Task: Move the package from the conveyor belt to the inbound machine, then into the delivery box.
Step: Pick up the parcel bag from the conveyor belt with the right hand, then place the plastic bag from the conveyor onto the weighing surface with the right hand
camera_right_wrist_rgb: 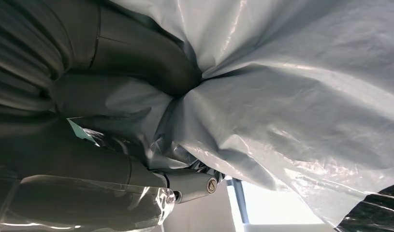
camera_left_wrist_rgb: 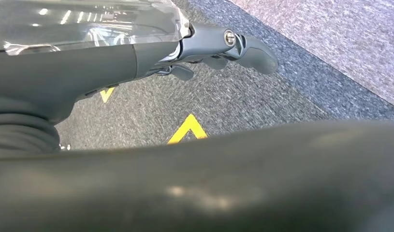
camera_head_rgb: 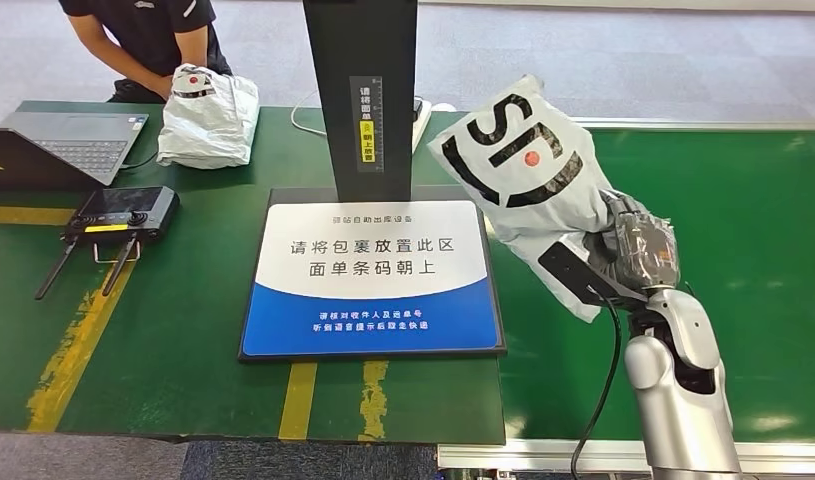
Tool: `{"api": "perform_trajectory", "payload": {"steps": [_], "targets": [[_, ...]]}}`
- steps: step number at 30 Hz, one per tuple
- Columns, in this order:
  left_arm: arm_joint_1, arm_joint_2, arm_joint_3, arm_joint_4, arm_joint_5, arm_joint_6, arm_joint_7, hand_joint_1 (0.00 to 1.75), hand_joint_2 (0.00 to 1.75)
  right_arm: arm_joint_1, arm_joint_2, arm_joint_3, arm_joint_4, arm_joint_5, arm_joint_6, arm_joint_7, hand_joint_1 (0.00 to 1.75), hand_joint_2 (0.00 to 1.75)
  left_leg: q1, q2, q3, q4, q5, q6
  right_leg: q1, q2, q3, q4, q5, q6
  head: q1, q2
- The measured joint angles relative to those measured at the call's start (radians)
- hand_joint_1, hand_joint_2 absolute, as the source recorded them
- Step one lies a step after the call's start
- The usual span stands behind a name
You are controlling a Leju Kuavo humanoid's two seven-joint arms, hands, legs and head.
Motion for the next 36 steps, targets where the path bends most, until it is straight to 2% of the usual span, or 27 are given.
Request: {"api": "perform_trajectory", "payload": {"steps": [9, 16, 29, 33, 36], "targets": [[0.000, 0.000, 0.000, -0.007, -0.001, -0.012, -0.002, 0.00, 0.00, -0.124, -0.088, 0.152, 0.074, 0.004, 0.024, -0.072, 1.75, 1.75, 0.000, 0.000, -0.001, 0.000, 0.000, 0.000, 0.000, 0.000, 0.000, 0.000, 0.000, 0.000, 0.000, 0.000], [-0.001, 0.000, 0.000, -0.007, -0.001, -0.013, -0.006, 0.00, 0.00, -0.201, -0.114, 0.239, 0.146, 0.004, 0.023, -0.102, 1.75, 1.75, 0.000, 0.000, -0.001, 0.000, 0.000, 0.000, 0.000, 0.000, -0.001, 0.000, 0.000, 0.000, 0.000, 0.000], [-0.001, 0.000, 0.001, -0.006, 0.004, -0.023, -0.030, 0.00, 0.00, -0.359, -0.116, 0.479, 0.342, -0.065, -0.045, -0.287, 1.75, 1.75, 0.000, -0.001, -0.002, 0.000, 0.000, 0.000, 0.000, -0.001, -0.001, 0.001, 0.000, 0.000, 0.000, 0.000], [-0.001, 0.000, 0.001, -0.005, 0.008, -0.028, -0.042, 0.00, 0.00, -0.397, -0.100, 0.577, 0.376, -0.104, -0.070, -0.376, 1.75, 1.75, 0.000, 0.000, -0.002, 0.000, 0.000, 0.000, 0.000, -0.001, -0.002, 0.002, 0.000, 0.000, 0.000, 0.000], [-0.001, 0.001, 0.001, -0.004, 0.009, -0.033, -0.047, 0.00, 0.00, -0.418, -0.081, 0.650, 0.389, -0.119, -0.087, -0.393, 1.75, 1.75, 0.000, 0.000, -0.002, 0.000, 0.000, -0.001, 0.000, -0.001, -0.002, 0.002, 0.000, 0.000, 0.000, 0.000]]}}
